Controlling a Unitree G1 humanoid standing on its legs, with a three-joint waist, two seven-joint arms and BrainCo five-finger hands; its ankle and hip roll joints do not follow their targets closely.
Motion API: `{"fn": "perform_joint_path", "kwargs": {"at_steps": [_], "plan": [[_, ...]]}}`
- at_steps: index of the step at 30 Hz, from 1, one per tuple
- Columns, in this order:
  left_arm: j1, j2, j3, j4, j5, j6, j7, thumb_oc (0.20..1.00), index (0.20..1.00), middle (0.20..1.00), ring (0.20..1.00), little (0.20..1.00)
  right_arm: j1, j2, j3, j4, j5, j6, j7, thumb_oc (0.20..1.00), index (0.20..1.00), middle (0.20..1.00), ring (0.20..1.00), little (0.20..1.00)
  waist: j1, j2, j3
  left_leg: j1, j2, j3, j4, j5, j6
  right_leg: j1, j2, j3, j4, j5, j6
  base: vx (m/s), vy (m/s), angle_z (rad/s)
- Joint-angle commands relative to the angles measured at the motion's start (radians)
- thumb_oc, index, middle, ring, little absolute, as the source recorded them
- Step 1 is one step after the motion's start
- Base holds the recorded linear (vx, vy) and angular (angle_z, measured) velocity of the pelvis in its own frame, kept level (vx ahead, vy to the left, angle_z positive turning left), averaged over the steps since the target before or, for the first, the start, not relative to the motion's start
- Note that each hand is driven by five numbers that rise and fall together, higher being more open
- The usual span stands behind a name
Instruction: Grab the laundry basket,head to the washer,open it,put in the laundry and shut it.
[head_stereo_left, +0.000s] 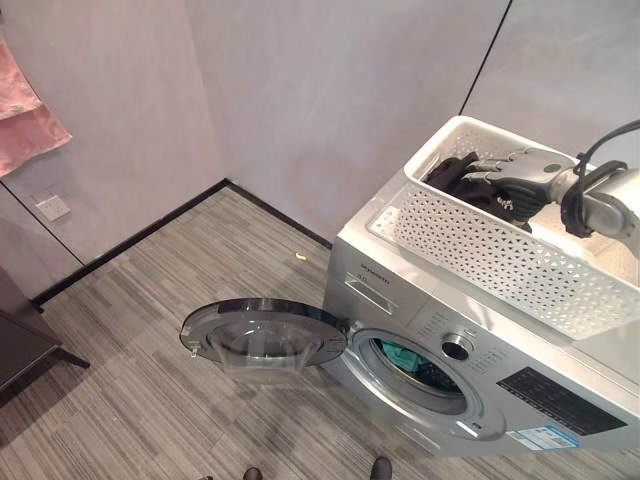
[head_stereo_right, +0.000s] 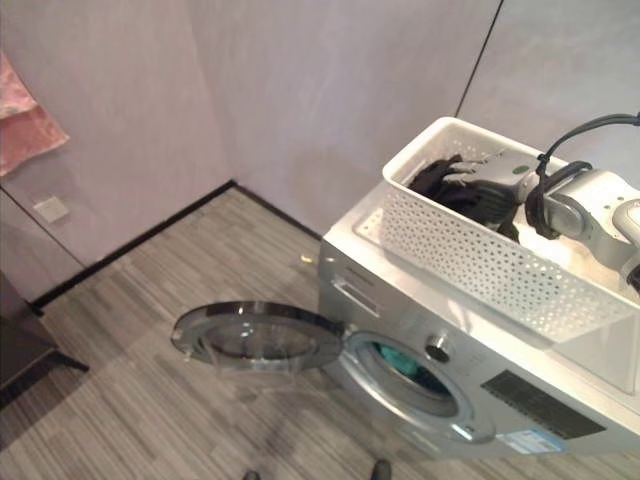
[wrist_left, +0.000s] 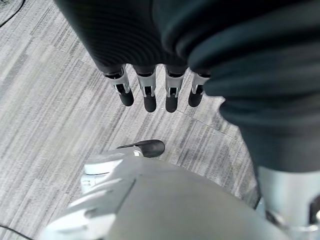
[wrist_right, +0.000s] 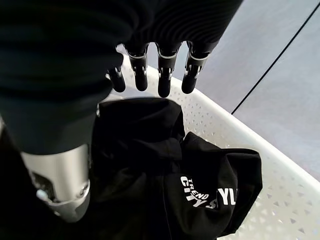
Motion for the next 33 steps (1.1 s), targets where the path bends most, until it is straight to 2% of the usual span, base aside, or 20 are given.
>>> {"fn": "perform_joint_path", "kwargs": {"at_steps": [1,9,12,16,18,21,22,23,24,33], "plan": [[0.005,0.056,-0.022,0.063,0.033,0.010,-0.017,1.000,1.000,1.000,1.000,1.000,-0.186,-0.042,0.098,0.052,-0.017,0.037,-0.018,1.000,1.000,1.000,1.000,1.000,0.039,-0.048,0.016,-0.002,0.041,0.005,0.005,0.002,-0.030,-0.038,-0.042,0.018,-0.002,0.062,0.050,-0.01,-0.060,0.22],[0.006,0.059,-0.028,0.051,0.022,0.008,-0.016,1.000,1.000,1.000,1.000,1.000,-0.215,-0.062,0.115,0.106,-0.038,0.064,-0.018,1.000,1.000,1.000,1.000,1.000,0.040,-0.031,0.039,-0.029,0.052,0.002,0.005,0.012,-0.032,-0.066,-0.036,0.025,-0.002,0.058,0.044,0.00,-0.039,0.04],[0.013,0.070,-0.027,0.043,0.008,0.006,-0.010,1.000,1.000,1.000,1.000,1.000,-0.267,-0.055,0.158,0.147,-0.106,0.080,-0.031,1.000,1.000,1.000,1.000,1.000,0.045,-0.023,0.054,-0.016,0.063,0.019,0.005,0.011,-0.030,-0.078,-0.024,0.059,-0.002,0.050,0.032,0.07,-0.111,-0.08],[0.017,0.069,-0.022,0.040,-0.003,0.005,-0.011,1.000,1.000,1.000,1.000,1.000,-0.286,-0.048,0.177,0.148,-0.085,0.078,-0.015,1.000,1.000,1.000,1.000,1.000,0.045,-0.011,0.057,0.003,0.074,0.029,0.005,0.012,-0.031,-0.072,-0.016,0.069,-0.002,0.040,0.027,0.06,-0.069,-0.11],[0.017,0.068,-0.020,0.036,-0.011,0.004,-0.014,1.000,1.000,1.000,1.000,1.000,-0.281,-0.037,0.183,0.157,-0.076,0.076,-0.001,1.000,1.000,1.000,1.000,1.000,0.048,-0.003,0.061,0.009,0.079,0.034,0.005,0.017,-0.031,-0.075,-0.011,0.077,-0.002,0.035,0.023,0.04,-0.075,-0.12],[0.021,0.044,-0.029,0.017,-0.052,-0.003,-0.027,1.000,1.000,1.000,1.000,1.000,-0.300,-0.018,0.256,0.119,0.035,0.055,0.111,1.000,1.000,1.000,1.000,1.000,0.046,0.014,0.068,0.009,0.092,0.039,0.005,0.042,-0.040,-0.091,-0.002,0.085,-0.002,0.032,0.018,0.05,-0.088,-0.12],[0.022,0.032,-0.039,0.012,-0.060,-0.005,-0.031,1.000,1.000,1.000,1.000,1.000,-0.279,-0.013,0.246,0.105,0.054,0.058,0.121,0.589,0.589,0.589,0.589,0.589,0.044,0.020,0.069,0.011,0.095,0.039,0.005,0.045,-0.041,-0.092,0.001,0.086,-0.002,0.028,0.017,0.03,-0.055,-0.19],[0.022,0.033,-0.039,0.012,-0.060,-0.005,-0.031,1.000,1.000,1.000,1.000,1.000,-0.276,-0.013,0.243,0.104,0.054,0.059,0.121,0.272,0.272,0.272,0.272,0.272,0.045,0.019,0.068,0.011,0.095,0.039,0.005,0.045,-0.041,-0.092,0.002,0.086,-0.002,0.028,0.017,0.05,-0.044,-0.22],[0.020,0.023,-0.044,0.011,-0.064,-0.005,-0.028,1.000,1.000,1.000,1.000,1.000,-0.246,0.000,0.212,0.093,0.069,0.063,0.133,0.200,0.200,0.200,0.200,0.200,0.044,0.026,0.069,0.017,0.098,0.038,0.005,0.048,-0.042,-0.086,0.005,0.086,-0.002,0.023,0.015,0.03,-0.023,-0.16],[0.024,0.009,-0.054,0.008,-0.061,-0.009,-0.017,1.000,1.000,1.000,1.000,1.000,-0.114,0.046,0.044,0.041,0.106,0.078,0.133,0.200,0.200,0.200,0.200,0.200,0.047,0.035,0.058,0.034,0.100,0.039,0.005,0.040,-0.044,-0.060,0.009,0.075,-0.002,0.012,0.012,0.01,-0.004,0.01]]}}
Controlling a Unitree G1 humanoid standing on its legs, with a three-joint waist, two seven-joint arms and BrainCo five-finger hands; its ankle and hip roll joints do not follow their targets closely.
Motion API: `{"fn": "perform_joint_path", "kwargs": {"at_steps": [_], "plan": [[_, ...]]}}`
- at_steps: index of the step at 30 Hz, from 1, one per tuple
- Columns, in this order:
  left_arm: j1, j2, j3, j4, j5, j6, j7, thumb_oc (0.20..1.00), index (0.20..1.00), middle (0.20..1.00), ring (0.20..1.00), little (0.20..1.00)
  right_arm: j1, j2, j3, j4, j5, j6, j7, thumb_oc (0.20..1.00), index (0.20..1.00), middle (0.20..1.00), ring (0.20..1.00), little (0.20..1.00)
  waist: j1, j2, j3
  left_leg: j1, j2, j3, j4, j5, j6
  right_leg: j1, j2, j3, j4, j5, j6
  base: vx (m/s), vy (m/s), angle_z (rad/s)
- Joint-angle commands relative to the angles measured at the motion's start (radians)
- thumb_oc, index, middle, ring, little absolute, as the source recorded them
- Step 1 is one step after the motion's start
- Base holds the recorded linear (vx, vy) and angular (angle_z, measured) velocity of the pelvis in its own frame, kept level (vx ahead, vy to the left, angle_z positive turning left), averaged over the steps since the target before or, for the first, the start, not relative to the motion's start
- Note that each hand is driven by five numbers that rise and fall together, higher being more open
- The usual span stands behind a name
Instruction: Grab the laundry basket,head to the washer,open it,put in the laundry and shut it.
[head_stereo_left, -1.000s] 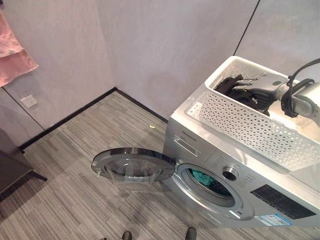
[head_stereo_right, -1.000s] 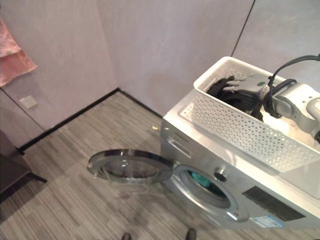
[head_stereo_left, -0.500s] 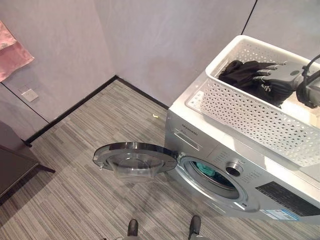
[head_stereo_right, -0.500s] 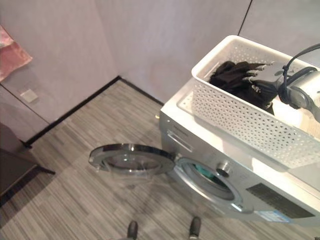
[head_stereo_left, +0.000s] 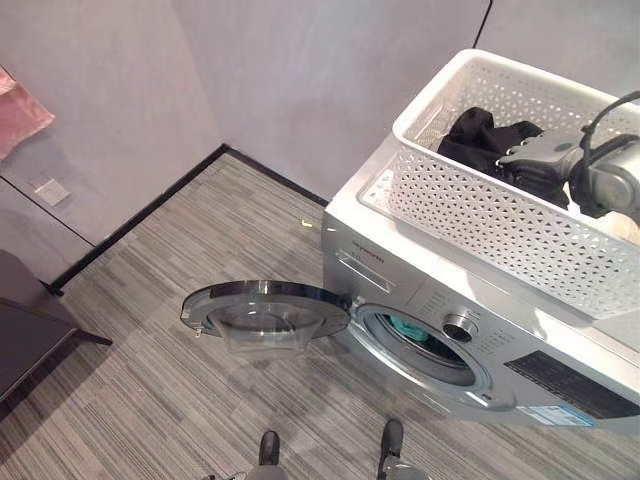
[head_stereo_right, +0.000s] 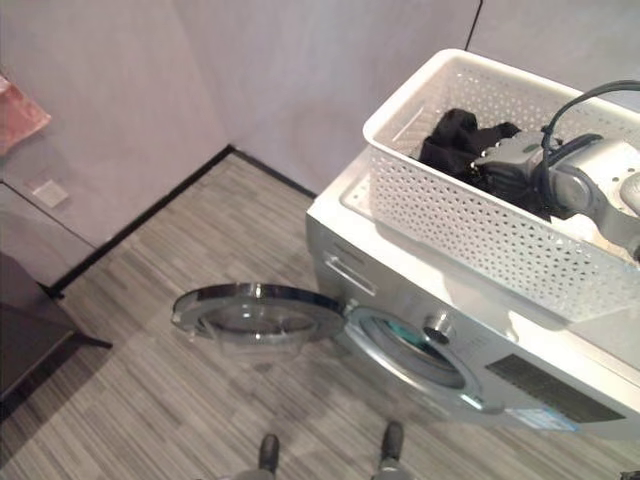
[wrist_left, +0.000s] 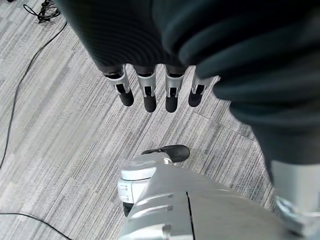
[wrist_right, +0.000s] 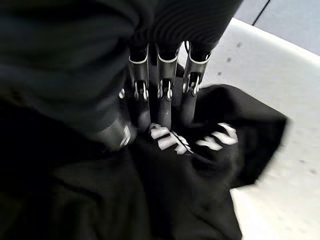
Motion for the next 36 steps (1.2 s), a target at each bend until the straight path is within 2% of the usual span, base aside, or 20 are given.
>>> {"fn": "perform_joint_path", "kwargs": {"at_steps": [1,2,3,4,6,7,10,12,16,18,20,21,22,23,27,30,33,34,35,36], "plan": [[0.000,0.015,-0.055,0.041,-0.008,-0.007,0.001,1.000,1.000,1.000,1.000,1.000,-0.004,0.024,-0.014,0.004,0.036,0.030,-0.010,0.200,0.200,0.200,0.200,0.200,0.023,-0.060,-0.025,0.081,0.042,0.008,0.005,0.017,-0.033,0.008,-0.057,0.039,-0.001,0.003,0.052,-0.01,0.002,0.10],[-0.002,0.011,-0.053,0.041,-0.006,-0.007,0.002,1.000,1.000,1.000,1.000,1.000,0.021,0.027,-0.043,-0.005,0.032,0.031,-0.022,0.200,0.200,0.200,0.200,0.200,0.021,-0.057,-0.025,0.080,0.042,0.009,0.005,0.016,-0.034,0.010,-0.059,0.037,-0.001,0.004,0.053,-0.03,0.010,0.06],[-0.008,0.015,-0.052,0.039,0.000,-0.009,0.005,1.000,1.000,1.000,1.000,1.000,0.082,0.034,-0.130,0.000,0.007,0.040,-0.059,0.200,0.200,0.200,0.200,0.200,0.022,-0.056,-0.025,0.079,0.039,0.006,0.005,0.011,-0.035,0.014,-0.062,0.030,-0.001,0.003,0.055,-0.04,0.011,0.09],[-0.011,0.018,-0.053,0.032,0.012,-0.011,0.013,1.000,1.000,1.000,1.000,1.000,0.098,0.043,-0.183,0.041,-0.123,0.067,-0.152,0.200,0.200,0.200,0.200,0.200,0.027,-0.057,-0.026,0.080,0.034,0.001,0.005,-0.006,-0.028,0.017,-0.064,0.032,-0.001,0.005,0.057,-0.04,0.020,0.11],[-0.024,0.018,-0.057,0.030,0.026,-0.014,0.036,1.000,1.000,1.000,1.000,1.000,0.156,0.065,-0.317,0.076,-0.141,0.110,-0.226,0.200,0.200,0.200,0.200,0.200,0.027,-0.046,-0.025,0.087,0.035,-0.001,0.005,-0.013,-0.028,0.030,-0.064,0.028,-0.001,0.007,0.057,-0.03,0.014,0.07],[-0.024,0.023,-0.059,0.030,0.026,-0.014,0.036,1.000,1.000,1.000,1.000,1.000,0.169,0.064,-0.331,0.073,-0.143,0.110,-0.226,0.200,0.200,0.200,0.200,0.200,0.028,-0.054,-0.027,0.082,0.031,-0.003,0.005,-0.009,-0.027,0.027,-0.068,0.028,-0.001,0.009,0.058,-0.05,0.011,0.03],[-0.037,0.020,-0.088,0.015,0.028,-0.021,0.054,1.000,1.000,1.000,1.000,1.000,0.272,0.129,-0.616,0.112,0.000,0.181,-0.332,0.200,0.200,0.200,0.200,0.200,0.034,-0.043,-0.038,0.081,0.028,-0.020,0.005,-0.013,-0.028,0.058,-0.075,-0.001,-0.001,0.006,0.056,-0.03,0.007,0.08],[-0.041,0.020,-0.109,0.000,0.026,-0.024,0.056,1.000,1.000,1.000,1.000,1.000,0.289,0.158,-0.710,0.116,0.069,0.198,-0.383,0.200,0.200,0.200,0.200,0.200,0.039,-0.044,-0.047,0.082,0.025,-0.029,0.005,-0.014,-0.026,0.070,-0.078,-0.011,-0.001,0.006,0.056,-0.03,0.018,0.31],[-0.048,0.017,-0.170,-0.061,-0.001,-0.032,0.063,1.000,1.000,1.000,1.000,1.000,0.230,0.230,-0.867,0.151,0.330,0.204,-0.530,0.200,0.200,0.200,0.200,0.200,0.052,-0.046,-0.070,0.095,0.019,-0.043,0.005,-0.022,-0.018,0.096,-0.085,-0.026,-0.001,0.003,0.056,-0.04,0.028,0.18],[-0.043,0.025,-0.193,-0.105,-0.029,-0.035,0.063,1.000,1.000,1.000,1.000,1.000,0.190,0.253,-0.880,0.142,0.390,0.195,-0.548,0.200,0.200,0.200,0.200,0.200,0.053,-0.052,-0.081,0.093,0.011,-0.051,0.005,-0.016,-0.012,0.099,-0.090,-0.030,-0.001,0.007,0.056,-0.06,0.041,0.01],[-0.035,0.031,-0.238,-0.177,-0.068,-0.041,0.061,1.000,1.000,1.000,1.000,1.000,0.116,0.281,-0.881,0.223,0.527,0.174,-0.587,0.200,0.200,0.200,0.200,0.200,0.060,-0.055,-0.086,0.098,0.009,-0.057,0.005,-0.015,-0.010,0.110,-0.093,-0.038,-0.001,0.009,0.057,-0.06,0.037,0.03],[-0.033,0.032,-0.237,-0.182,-0.070,-0.039,0.061,1.000,1.000,1.000,1.000,1.000,0.110,0.281,-0.875,0.228,0.531,0.173,-0.588,0.200,0.200,0.200,0.200,0.200,0.058,-0.054,-0.086,0.098,0.008,-0.058,0.005,-0.015,-0.010,0.110,-0.094,-0.039,-0.001,0.009,0.057,-0.06,0.022,0.02],[-0.025,0.047,-0.255,-0.233,-0.081,-0.037,0.058,1.000,1.000,1.000,1.000,1.000,0.077,0.293,-0.859,0.240,0.582,0.164,-0.578,0.200,0.200,0.200,0.200,0.200,0.057,-0.055,-0.090,0.099,0.007,-0.062,0.005,-0.016,-0.007,0.113,-0.093,-0.039,-0.001,0.009,0.057,-0.05,0.043,0.07],[0.000,0.076,-0.278,-0.364,-0.139,-0.036,0.052,1.000,1.000,1.000,1.000,1.000,0.020,0.350,-0.863,0.274,0.729,0.138,-0.596,0.200,0.200,0.200,0.200,0.200,0.061,-0.053,-0.095,0.111,0.011,-0.058,0.005,-0.023,-0.005,0.123,-0.090,-0.038,-0.001,0.006,0.060,-0.08,0.055,0.06],[0.046,0.133,-0.305,-0.563,-0.191,-0.023,0.033,1.000,1.000,1.000,1.000,1.000,-0.072,0.409,-0.812,0.341,0.857,0.135,-0.555,0.200,0.200,0.200,0.200,0.200,0.060,-0.062,-0.108,0.115,0.001,-0.056,0.005,-0.021,0.001,0.128,-0.100,-0.036,-0.001,0.013,0.061,-0.04,0.060,0.00],[0.080,0.168,-0.288,-0.671,-0.260,-0.015,0.010,1.000,1.000,1.000,1.000,1.000,-0.124,0.418,-0.755,0.379,0.840,0.146,-0.515,0.200,0.200,0.200,0.200,0.200,0.056,-0.064,-0.110,0.118,-0.004,-0.056,0.005,-0.022,0.004,0.133,-0.102,-0.036,-0.001,0.015,0.063,-0.01,0.037,-0.01],[0.121,0.207,-0.268,-0.761,-0.283,-0.017,-0.021,1.000,1.000,1.000,1.000,1.000,-0.176,0.344,-0.562,0.344,0.544,0.188,-0.401,0.200,0.200,0.200,0.200,0.200,0.053,-0.071,-0.111,0.128,-0.006,-0.054,0.005,-0.028,0.006,0.145,-0.103,-0.035,-0.001,0.016,0.066,-0.01,0.043,0.10],[0.119,0.204,-0.268,-0.761,-0.283,-0.018,-0.021,1.000,1.000,1.000,1.000,1.000,-0.182,0.343,-0.558,0.346,0.544,0.187,-0.400,0.313,0.313,0.313,0.313,0.313,0.052,-0.071,-0.111,0.123,-0.010,-0.055,0.005,-0.023,0.007,0.141,-0.107,-0.036,-0.001,0.020,0.066,-0.01,0.025,0.13],[0.127,0.205,-0.267,-0.763,-0.284,-0.020,-0.037,1.000,1.000,1.000,1.000,1.000,-0.198,0.290,-0.464,0.390,0.420,0.197,-0.367,0.711,0.711,0.711,0.711,0.711,0.055,-0.081,-0.111,0.123,-0.011,-0.061,0.005,-0.022,0.005,0.146,-0.108,-0.039,-0.001,0.021,0.066,-0.03,0.011,0.09],[0.131,0.202,-0.266,-0.752,-0.280,-0.018,-0.043,1.000,1.000,1.000,1.000,1.000,-0.216,0.276,-0.424,0.397,0.377,0.191,-0.352,1.000,1.000,1.000,1.000,1.000,0.056,-0.083,-0.111,0.118,-0.013,-0.066,0.005,-0.020,0.006,0.146,-0.109,-0.042,-0.001,0.021,0.068,-0.02,0.011,0.07]]}}
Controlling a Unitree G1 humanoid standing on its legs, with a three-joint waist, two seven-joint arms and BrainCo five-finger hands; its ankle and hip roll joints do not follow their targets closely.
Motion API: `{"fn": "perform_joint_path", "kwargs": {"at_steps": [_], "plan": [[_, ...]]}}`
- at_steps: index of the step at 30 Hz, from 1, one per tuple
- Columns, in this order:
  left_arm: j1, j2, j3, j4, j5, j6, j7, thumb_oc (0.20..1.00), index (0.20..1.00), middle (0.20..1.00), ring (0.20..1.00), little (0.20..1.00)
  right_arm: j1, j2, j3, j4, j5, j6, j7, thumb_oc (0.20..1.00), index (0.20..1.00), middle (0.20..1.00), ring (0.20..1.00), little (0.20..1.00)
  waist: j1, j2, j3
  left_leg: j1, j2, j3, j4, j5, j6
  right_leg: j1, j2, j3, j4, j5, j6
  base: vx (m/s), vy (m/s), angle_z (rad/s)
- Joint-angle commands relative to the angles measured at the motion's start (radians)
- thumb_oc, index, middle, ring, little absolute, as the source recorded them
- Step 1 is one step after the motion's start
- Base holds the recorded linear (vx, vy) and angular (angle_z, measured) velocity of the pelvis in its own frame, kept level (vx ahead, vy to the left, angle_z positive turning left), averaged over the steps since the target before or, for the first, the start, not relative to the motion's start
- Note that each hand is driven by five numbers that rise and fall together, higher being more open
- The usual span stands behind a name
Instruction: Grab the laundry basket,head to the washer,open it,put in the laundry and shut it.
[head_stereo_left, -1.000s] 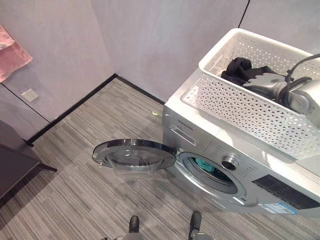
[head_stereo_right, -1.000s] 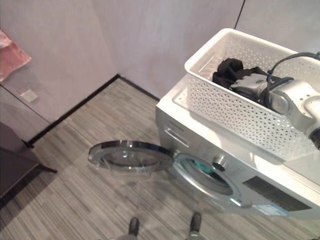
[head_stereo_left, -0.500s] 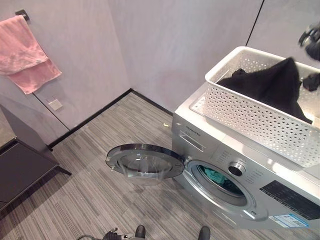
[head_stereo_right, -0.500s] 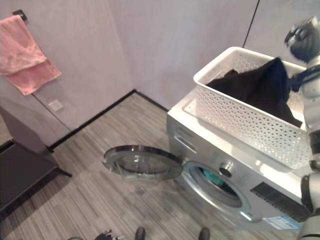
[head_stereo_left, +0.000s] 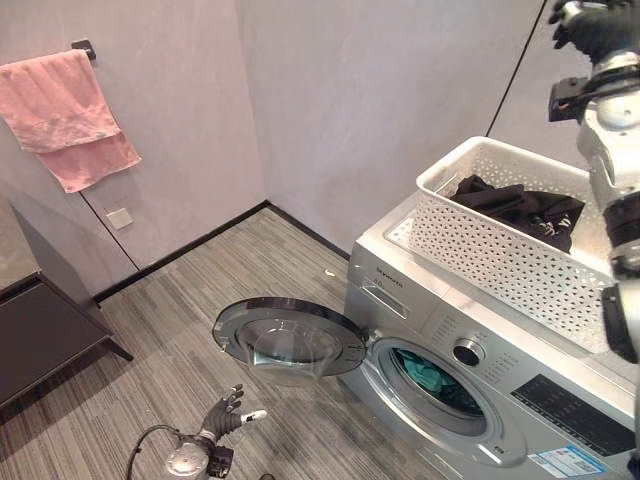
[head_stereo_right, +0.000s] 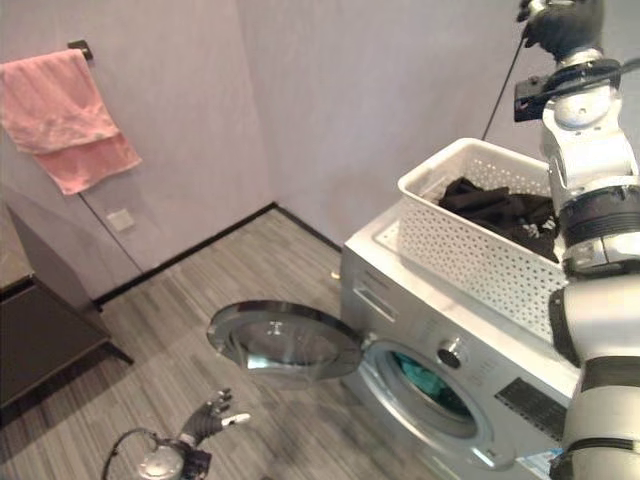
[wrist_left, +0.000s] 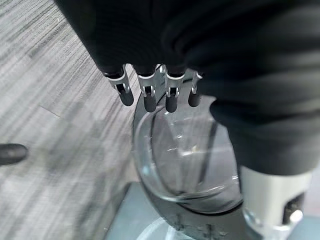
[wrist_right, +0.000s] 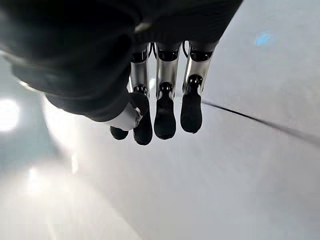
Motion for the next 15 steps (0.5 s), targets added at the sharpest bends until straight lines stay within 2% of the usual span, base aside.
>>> {"fn": "perform_joint_path", "kwargs": {"at_steps": [1,3,5,6,7,9,10,15], "plan": [[-0.035,0.033,-0.023,0.078,-0.007,-0.026,-0.039,1.000,1.000,1.000,1.000,1.000,-0.137,-0.087,0.105,0.090,-0.260,-0.018,0.071,1.000,1.000,1.000,1.000,1.000,0.025,-0.067,-0.016,0.028,0.012,0.032,0.006,-0.028,0.010,-0.013,-0.078,0.049,-0.001,0.039,0.053,-0.01,0.003,0.05],[-0.040,0.021,-0.024,0.106,0.011,-0.025,-0.039,1.000,1.000,1.000,1.000,1.000,-0.139,-0.108,0.135,0.095,-0.316,-0.019,0.071,1.000,1.000,1.000,1.000,1.000,0.024,-0.064,-0.013,0.024,0.012,0.027,0.006,-0.027,0.009,-0.013,-0.077,0.045,-0.001,0.039,0.054,0.00,0.002,0.03],[-0.039,0.004,-0.017,0.204,0.051,-0.017,-0.047,1.000,1.000,1.000,1.000,1.000,-0.126,-0.173,0.235,0.082,-0.429,-0.045,0.120,1.000,1.000,1.000,1.000,1.000,0.028,-0.067,-0.005,0.021,0.018,0.022,0.006,-0.028,0.007,-0.012,-0.073,0.042,-0.001,0.036,0.054,0.00,0.000,0.00],[-0.042,0.002,-0.017,0.206,0.051,-0.019,-0.046,1.000,1.000,1.000,1.000,1.000,-0.131,-0.174,0.239,0.083,-0.429,-0.045,0.120,1.000,1.000,1.000,1.000,1.000,0.027,-0.067,-0.005,0.017,0.015,0.020,0.006,-0.024,0.008,-0.016,-0.076,0.041,-0.001,0.039,0.054,0.00,0.000,0.00],[-0.041,-0.006,-0.009,0.257,0.059,-0.015,-0.052,1.000,1.000,1.000,1.000,1.000,-0.147,-0.201,0.303,0.056,-0.463,-0.061,0.155,1.000,1.000,1.000,1.000,1.000,0.027,-0.071,-0.003,0.018,0.019,0.022,0.006,-0.025,0.006,-0.015,-0.072,0.042,-0.001,0.035,0.054,0.00,0.000,0.00],[-0.035,-0.021,-0.004,0.312,0.068,-0.014,-0.060,1.000,1.000,1.000,1.000,1.000,-0.160,-0.248,0.375,0.019,-0.470,-0.086,0.184,1.000,1.000,1.000,1.000,1.000,0.023,-0.074,-0.002,0.008,0.015,0.018,0.006,-0.018,0.007,-0.024,-0.074,0.042,-0.001,0.037,0.054,0.00,0.000,0.00],[-0.031,-0.043,-0.001,0.393,0.095,-0.013,-0.063,1.000,1.000,1.000,1.000,1.000,-0.155,-0.289,0.427,-0.022,-0.451,-0.113,0.214,1.000,1.000,1.000,1.000,1.000,0.020,-0.073,0.001,0.003,0.016,0.017,0.006,-0.017,0.007,-0.028,-0.071,0.043,-0.001,0.035,0.055,0.00,0.000,0.00],[-0.043,-0.087,0.041,0.544,0.121,-0.015,-0.062,1.000,1.000,1.000,1.000,1.000,-0.115,-0.384,0.501,-0.140,-0.415,-0.159,0.274,1.000,1.000,1.000,1.000,1.000,0.009,-0.072,0.016,-0.010,0.020,0.026,0.006,-0.010,0.004,-0.046,-0.066,0.051,-0.001,0.034,0.054,0.00,-0.003,-0.01]]}}
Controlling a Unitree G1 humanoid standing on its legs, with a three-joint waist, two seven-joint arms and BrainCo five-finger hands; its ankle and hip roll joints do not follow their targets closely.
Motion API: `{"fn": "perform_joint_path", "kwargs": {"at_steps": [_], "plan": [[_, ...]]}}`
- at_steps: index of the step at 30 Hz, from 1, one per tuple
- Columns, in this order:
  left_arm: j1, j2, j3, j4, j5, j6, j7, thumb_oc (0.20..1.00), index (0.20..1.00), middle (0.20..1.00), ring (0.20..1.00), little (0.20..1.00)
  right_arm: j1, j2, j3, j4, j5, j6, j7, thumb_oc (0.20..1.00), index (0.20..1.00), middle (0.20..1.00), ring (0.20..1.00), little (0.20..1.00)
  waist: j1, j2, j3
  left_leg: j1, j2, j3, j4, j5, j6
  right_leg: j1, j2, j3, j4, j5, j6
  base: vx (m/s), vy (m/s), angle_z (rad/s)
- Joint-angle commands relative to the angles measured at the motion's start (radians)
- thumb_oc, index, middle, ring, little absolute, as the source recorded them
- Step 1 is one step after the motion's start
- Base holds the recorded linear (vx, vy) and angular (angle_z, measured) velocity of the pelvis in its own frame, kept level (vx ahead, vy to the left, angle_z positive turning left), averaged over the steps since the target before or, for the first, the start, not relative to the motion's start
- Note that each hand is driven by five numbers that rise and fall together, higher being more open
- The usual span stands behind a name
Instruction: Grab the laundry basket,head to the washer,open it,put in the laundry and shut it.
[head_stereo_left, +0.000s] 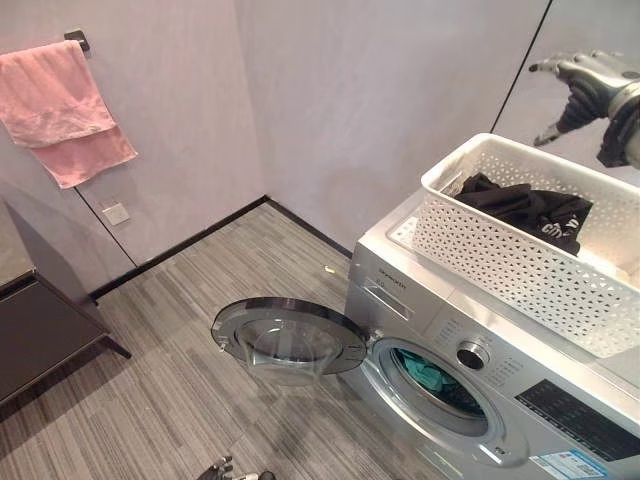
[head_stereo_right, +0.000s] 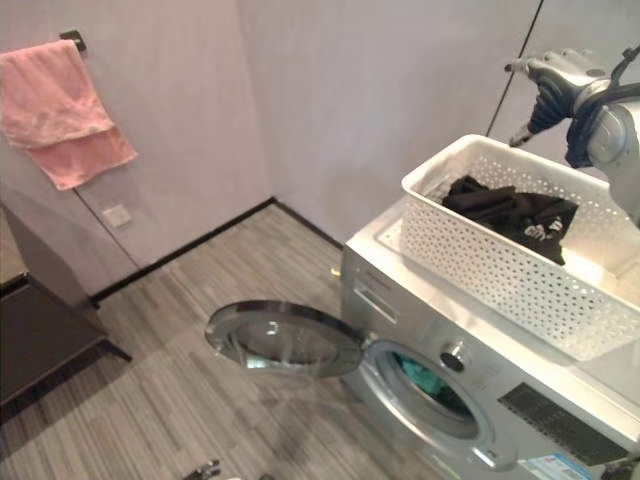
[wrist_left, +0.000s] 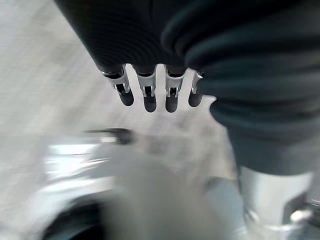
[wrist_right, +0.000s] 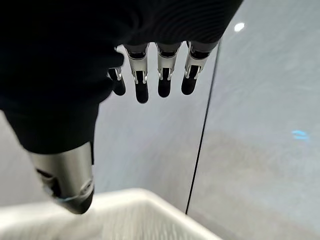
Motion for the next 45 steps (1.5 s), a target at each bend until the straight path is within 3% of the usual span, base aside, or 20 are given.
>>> {"fn": "perform_joint_path", "kwargs": {"at_steps": [1,15,23,24,25,27,30,32,33,38,40,43,45], "plan": [[-0.042,0.041,-0.016,0.019,0.031,-0.016,-0.009,1.000,1.000,1.000,1.000,1.000,-0.055,-0.052,0.050,0.013,0.045,-0.028,0.037,1.000,1.000,1.000,1.000,1.000,0.038,-0.067,0.009,0.011,0.022,0.033,0.006,-0.004,-0.002,-0.029,-0.065,0.056,0.007,0.051,0.042,0.00,-0.013,-0.04],[-0.039,0.023,0.011,0.060,-0.008,-0.014,-0.016,1.000,1.000,1.000,1.000,1.000,-0.075,-0.096,0.185,0.002,-0.104,-0.034,0.063,1.000,1.000,1.000,1.000,1.000,0.039,-0.036,0.061,-0.073,0.031,0.035,0.006,0.025,-0.009,-0.122,-0.058,0.076,0.007,0.056,0.037,0.01,-0.018,0.00],[-0.032,0.016,0.010,0.061,-0.030,-0.006,-0.033,1.000,1.000,1.000,1.000,1.000,-0.145,-0.079,0.365,-0.037,-0.128,-0.054,0.173,1.000,1.000,1.000,1.000,1.000,0.046,-0.020,0.087,-0.098,0.033,0.036,0.006,0.036,-0.015,-0.149,-0.060,0.082,0.007,0.052,0.033,0.02,-0.030,-0.01],[-0.037,0.018,0.009,0.061,-0.036,-0.001,-0.038,1.000,1.000,1.000,1.000,1.000,-0.134,-0.071,0.365,-0.053,-0.095,-0.045,0.213,0.686,0.686,0.686,0.686,0.686,0.048,-0.022,0.089,-0.096,0.033,0.037,0.006,0.036,-0.015,-0.147,-0.060,0.083,0.007,0.050,0.033,0.05,-0.022,0.01],[-0.040,0.009,0.011,0.063,-0.040,0.002,-0.037,1.000,1.000,1.000,1.000,1.000,-0.134,-0.065,0.365,-0.058,-0.074,-0.036,0.225,0.200,0.200,0.200,0.200,0.200,0.047,-0.015,0.087,-0.092,0.033,0.037,0.006,0.034,-0.014,-0.144,-0.060,0.084,0.007,0.047,0.032,0.06,-0.022,0.01],[-0.045,0.004,0.013,0.064,-0.045,0.003,-0.036,1.000,1.000,1.000,1.000,1.000,-0.118,-0.054,0.346,-0.052,-0.075,-0.025,0.223,0.200,0.200,0.200,0.200,0.200,0.047,-0.012,0.089,-0.086,0.033,0.038,0.006,0.032,-0.013,-0.139,-0.059,0.085,0.007,0.045,0.032,0.04,-0.003,0.01],[-0.062,0.004,0.013,0.064,-0.057,0.006,-0.026,1.000,1.000,1.000,1.000,1.000,-0.060,-0.017,0.234,-0.025,-0.052,0.018,0.224,0.200,0.200,0.200,0.200,0.200,0.046,-0.010,0.085,-0.066,0.034,0.044,0.006,0.024,-0.012,-0.119,-0.059,0.084,0.007,0.040,0.031,0.04,0.005,0.00],[-0.086,0.005,0.009,0.065,-0.068,0.004,-0.002,1.000,1.000,1.000,1.000,1.000,0.019,0.024,0.051,0.065,-0.008,0.046,0.136,0.200,0.200,0.200,0.200,0.200,0.046,-0.007,0.076,-0.036,0.038,0.049,0.006,0.011,-0.014,-0.087,-0.056,0.079,0.007,0.032,0.031,0.07,0.012,-0.01],[-0.087,0.007,0.008,0.065,-0.068,0.004,-0.002,1.000,1.000,1.000,1.000,1.000,0.024,0.024,0.045,0.064,-0.009,0.046,0.136,0.200,0.200,0.200,0.200,0.200,0.046,-0.011,0.075,-0.039,0.035,0.047,0.006,0.014,-0.013,-0.090,-0.059,0.078,0.007,0.034,0.031,0.04,0.013,0.01],[-0.131,0.021,0.001,0.048,-0.055,-0.016,0.039,1.000,1.000,1.000,1.000,1.000,0.115,0.090,-0.365,0.174,0.104,0.107,-0.090,0.200,0.200,0.200,0.200,0.200,0.042,-0.020,0.039,0.017,0.038,0.051,0.006,-0.015,-0.013,-0.027,-0.061,0.066,0.007,0.023,0.036,0.05,0.015,0.02],[-0.142,0.028,-0.006,0.046,-0.048,-0.017,0.043,1.000,1.000,1.000,1.000,1.000,0.105,0.096,-0.411,0.203,0.130,0.120,-0.120,0.200,0.200,0.200,0.200,0.200,0.042,-0.027,0.030,0.022,0.035,0.051,0.006,-0.016,-0.012,-0.021,-0.064,0.064,0.007,0.024,0.037,0.00,0.000,0.00],[-0.141,0.063,-0.055,-0.086,-0.049,-0.024,0.053,1.000,1.000,1.000,1.000,1.000,0.066,0.140,-0.575,0.274,0.300,0.133,-0.251,0.200,0.200,0.200,0.200,0.200,0.044,-0.035,-0.001,0.051,0.034,0.050,0.006,-0.031,-0.007,0.015,-0.064,0.053,0.007,0.017,0.037,0.02,0.018,-0.01],[-0.136,0.080,-0.063,-0.144,-0.073,-0.020,0.047,1.000,1.000,1.000,1.000,1.000,0.032,0.150,-0.587,0.304,0.350,0.133,-0.273,0.200,0.200,0.200,0.200,0.200,0.047,-0.039,-0.009,0.055,0.032,0.048,0.006,-0.033,-0.005,0.024,-0.066,0.048,0.007,0.015,0.037,-0.01,0.016,0.00]]}}
